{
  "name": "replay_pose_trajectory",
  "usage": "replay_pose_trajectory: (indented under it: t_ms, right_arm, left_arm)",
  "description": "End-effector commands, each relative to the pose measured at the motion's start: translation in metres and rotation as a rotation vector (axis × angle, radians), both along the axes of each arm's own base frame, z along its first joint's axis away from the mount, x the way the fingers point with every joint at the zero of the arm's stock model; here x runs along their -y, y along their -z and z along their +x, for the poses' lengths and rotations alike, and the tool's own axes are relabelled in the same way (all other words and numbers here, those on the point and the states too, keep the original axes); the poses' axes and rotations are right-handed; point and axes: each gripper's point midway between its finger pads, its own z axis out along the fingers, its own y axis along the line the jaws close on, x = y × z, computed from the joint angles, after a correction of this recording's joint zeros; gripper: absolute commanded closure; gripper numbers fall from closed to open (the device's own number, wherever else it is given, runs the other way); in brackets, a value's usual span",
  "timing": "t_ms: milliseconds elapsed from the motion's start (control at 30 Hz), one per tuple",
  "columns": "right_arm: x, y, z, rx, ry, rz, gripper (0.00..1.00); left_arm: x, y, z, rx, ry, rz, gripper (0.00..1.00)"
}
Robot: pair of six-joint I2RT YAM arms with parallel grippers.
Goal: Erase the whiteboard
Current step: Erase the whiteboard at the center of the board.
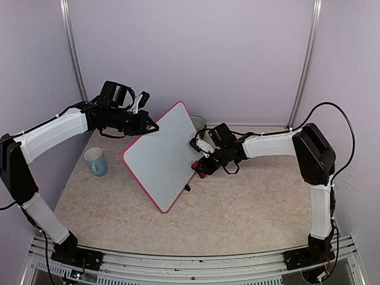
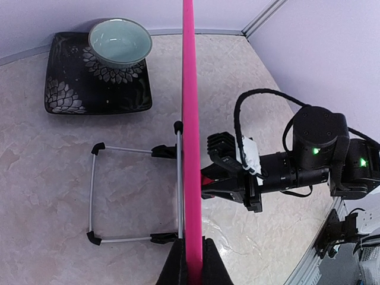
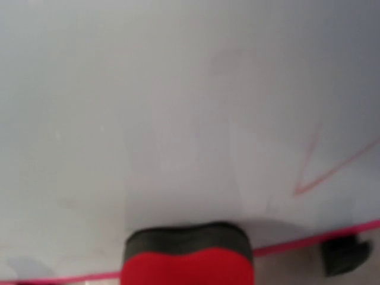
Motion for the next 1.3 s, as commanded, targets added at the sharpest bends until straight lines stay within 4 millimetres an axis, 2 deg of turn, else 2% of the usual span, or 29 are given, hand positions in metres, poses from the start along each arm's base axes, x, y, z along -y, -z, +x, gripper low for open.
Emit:
replay_pose_trajectory:
  t_ms: [0, 133, 233, 333, 467, 567, 700, 800, 867, 1133, 1267]
  right_arm:
    - [-0.018, -0.049, 0.027, 0.107, 0.015, 0.059, 1.00]
    - [-0.021, -0.073, 0.044, 0.154, 0.041, 0.070, 1.00]
    - [-0.019, -0.072, 0.050, 0.153, 0.053, 0.065, 1.00]
    - [-0.012, -0.051, 0.049, 0.126, 0.059, 0.031, 1.00]
    - [0.006, -0.011, 0.044, 0.063, 0.074, -0.033, 1.00]
    - [0.018, 0.012, 0.038, 0.021, 0.084, -0.066, 1.00]
    - [0.023, 0.021, 0.036, 0.005, 0.087, -0.091, 1.00]
    - [0.020, 0.015, 0.038, 0.008, 0.080, -0.084, 1.00]
    - [0.015, 0.004, 0.043, 0.022, 0.076, -0.068, 1.00]
    - [-0.006, -0.067, 0.067, 0.129, 0.062, 0.033, 1.00]
    - [-0.010, -0.071, 0.075, 0.137, 0.061, 0.024, 1.00]
  left_arm:
    - [0.004, -0.003, -0.015, -0.023, 0.053, -0.027, 1.00]
    - [0.005, -0.001, -0.014, -0.027, 0.053, -0.025, 1.00]
    - [0.004, 0.000, -0.014, -0.026, 0.051, -0.023, 1.00]
    - [0.004, 0.000, -0.013, -0.028, 0.048, -0.023, 1.00]
    - [0.004, 0.001, -0.013, -0.031, 0.049, -0.023, 1.00]
    - [0.005, 0.001, -0.013, -0.030, 0.048, -0.023, 1.00]
    - [0.005, 0.001, -0.013, -0.030, 0.048, -0.024, 1.00]
    - [0.005, 0.001, -0.013, -0.030, 0.048, -0.024, 1.00]
    - [0.005, 0.002, -0.012, -0.032, 0.046, -0.024, 1.00]
    - [0.004, 0.003, -0.012, -0.033, 0.046, -0.023, 1.00]
    - [0.004, 0.004, -0.012, -0.036, 0.046, -0.022, 1.00]
